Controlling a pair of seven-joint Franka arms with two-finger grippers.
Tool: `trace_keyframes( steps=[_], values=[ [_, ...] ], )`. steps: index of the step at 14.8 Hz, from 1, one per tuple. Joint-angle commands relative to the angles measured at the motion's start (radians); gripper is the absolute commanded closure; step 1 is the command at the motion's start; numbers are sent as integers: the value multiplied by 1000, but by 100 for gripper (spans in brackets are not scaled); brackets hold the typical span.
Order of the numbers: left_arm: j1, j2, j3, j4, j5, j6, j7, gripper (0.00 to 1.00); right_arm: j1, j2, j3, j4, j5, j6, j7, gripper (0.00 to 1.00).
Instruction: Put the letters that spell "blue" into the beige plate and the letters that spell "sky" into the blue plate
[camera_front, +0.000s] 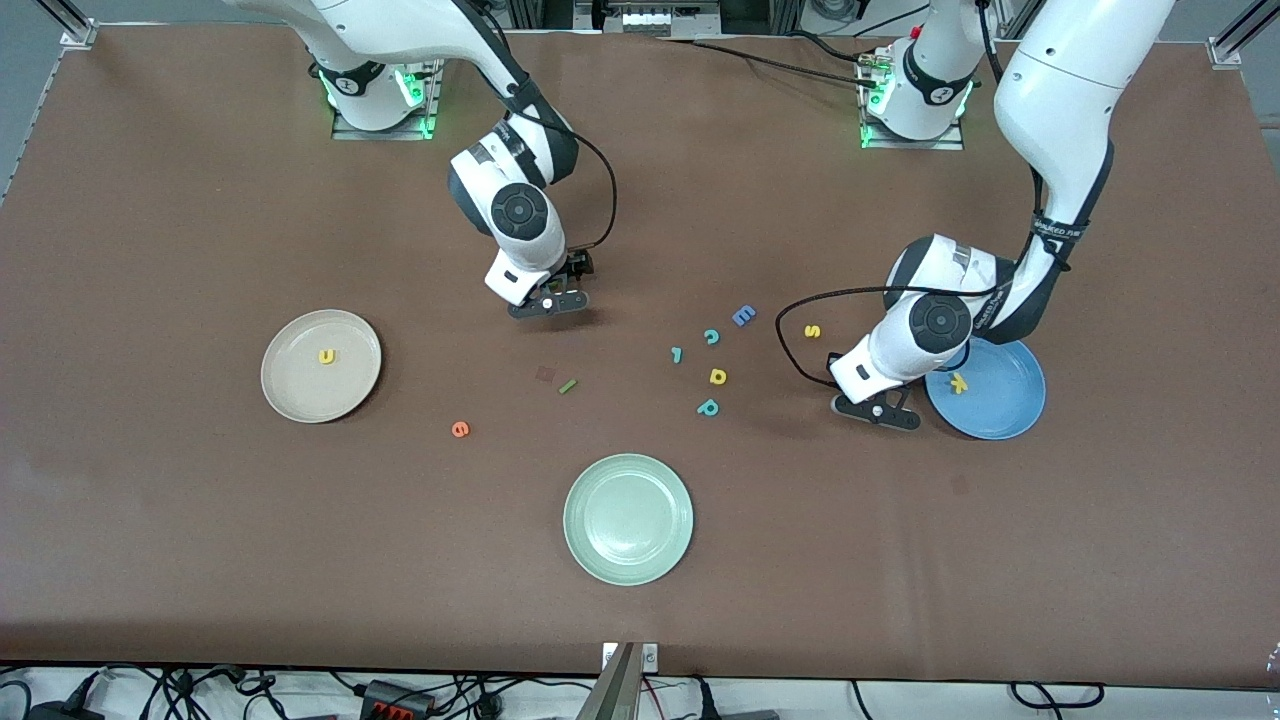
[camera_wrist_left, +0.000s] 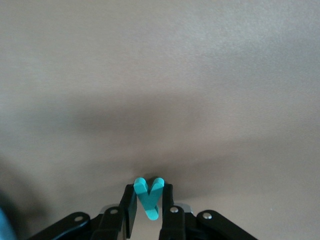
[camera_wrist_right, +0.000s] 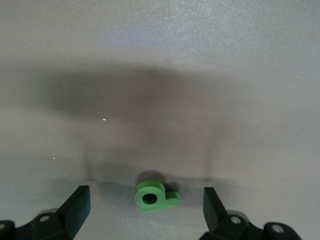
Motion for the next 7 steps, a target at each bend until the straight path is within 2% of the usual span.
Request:
trace_keyframes(
  steps=[1, 3, 5, 7],
  values=[
    [15, -49, 4, 84, 33, -182, 22, 95, 12, -11, -10, -18, 16, 13, 24, 6],
    [61, -49, 10, 149, 35, -297, 101, 94, 11, -9, -9, -18, 16, 13, 28, 9],
    [170, -48, 6, 152, 35, -302, 251, 93, 11, -2, -9, -18, 16, 9, 47, 13],
    [236, -43, 7, 144, 35, -302, 344, 93, 11, -2, -9, -19, 16, 4, 68, 19]
  ],
)
